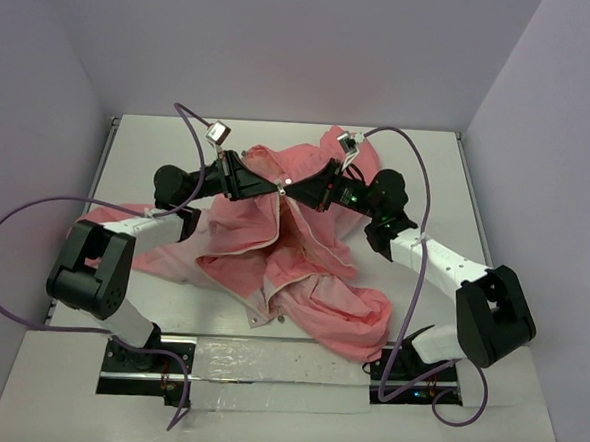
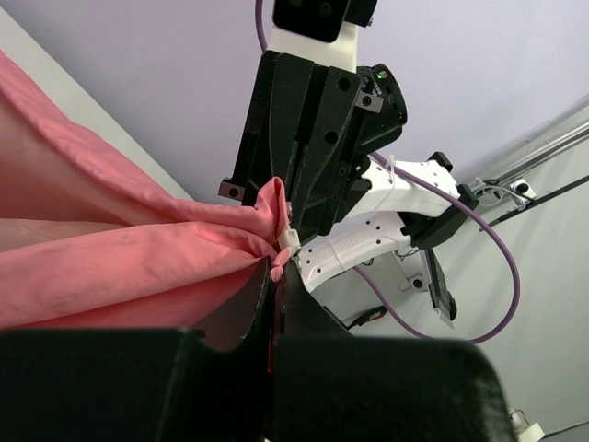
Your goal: Zip up the jacket
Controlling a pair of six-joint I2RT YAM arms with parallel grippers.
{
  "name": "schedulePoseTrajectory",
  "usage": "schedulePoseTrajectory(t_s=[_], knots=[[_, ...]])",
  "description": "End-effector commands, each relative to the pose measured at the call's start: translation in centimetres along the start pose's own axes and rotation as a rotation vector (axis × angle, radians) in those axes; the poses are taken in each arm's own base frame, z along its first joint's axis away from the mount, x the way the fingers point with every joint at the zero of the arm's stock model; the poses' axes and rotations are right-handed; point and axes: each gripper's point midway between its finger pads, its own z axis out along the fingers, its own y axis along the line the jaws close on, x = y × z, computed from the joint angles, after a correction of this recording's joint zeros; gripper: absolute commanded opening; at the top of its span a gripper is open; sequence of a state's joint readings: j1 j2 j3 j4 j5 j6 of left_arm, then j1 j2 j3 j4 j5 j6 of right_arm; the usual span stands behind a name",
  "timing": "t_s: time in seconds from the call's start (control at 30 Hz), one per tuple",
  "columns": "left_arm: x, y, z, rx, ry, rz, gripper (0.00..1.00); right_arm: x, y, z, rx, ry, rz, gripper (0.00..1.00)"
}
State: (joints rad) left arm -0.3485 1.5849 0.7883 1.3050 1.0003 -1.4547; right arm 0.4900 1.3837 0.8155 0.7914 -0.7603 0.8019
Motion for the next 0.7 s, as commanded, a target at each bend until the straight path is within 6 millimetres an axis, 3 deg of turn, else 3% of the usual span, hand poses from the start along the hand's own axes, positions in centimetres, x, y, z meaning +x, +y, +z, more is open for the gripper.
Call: schedulePoseTrajectory(t_s=[0.0,0.67], knots=[[1.4,-3.5,0.8,0.162,0.068,0.217,0.0,-2.6,3.1,0.0,-0.07,-0.083,-0.106,0.0],[2.5,-3.0,1.3,0.163,0.108,0.201,0.0,-4.4,3.5,1.2,-0.093,-0.092,-0.125,0.0]])
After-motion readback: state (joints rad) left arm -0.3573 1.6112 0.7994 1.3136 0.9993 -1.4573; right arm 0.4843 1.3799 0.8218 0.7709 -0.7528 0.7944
